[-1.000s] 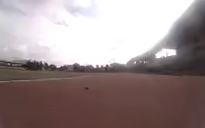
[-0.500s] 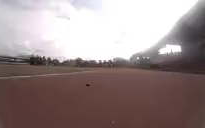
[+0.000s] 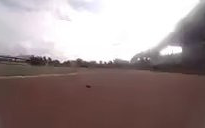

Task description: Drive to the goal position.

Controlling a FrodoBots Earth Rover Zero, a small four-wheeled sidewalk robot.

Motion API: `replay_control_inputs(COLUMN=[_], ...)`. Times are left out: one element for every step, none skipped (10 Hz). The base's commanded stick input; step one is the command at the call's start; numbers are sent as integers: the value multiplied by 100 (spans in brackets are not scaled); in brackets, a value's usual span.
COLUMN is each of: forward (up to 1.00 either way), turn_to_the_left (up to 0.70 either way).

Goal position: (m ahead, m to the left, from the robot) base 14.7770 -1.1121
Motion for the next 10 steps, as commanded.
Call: replay_control_inputs(forward=[70, 70, 70, 70, 70, 70, 70, 70, 70, 70], turn_to_the_left=[-35, -35, -35, -35, -35, -35, -35, -35, -35, -35])
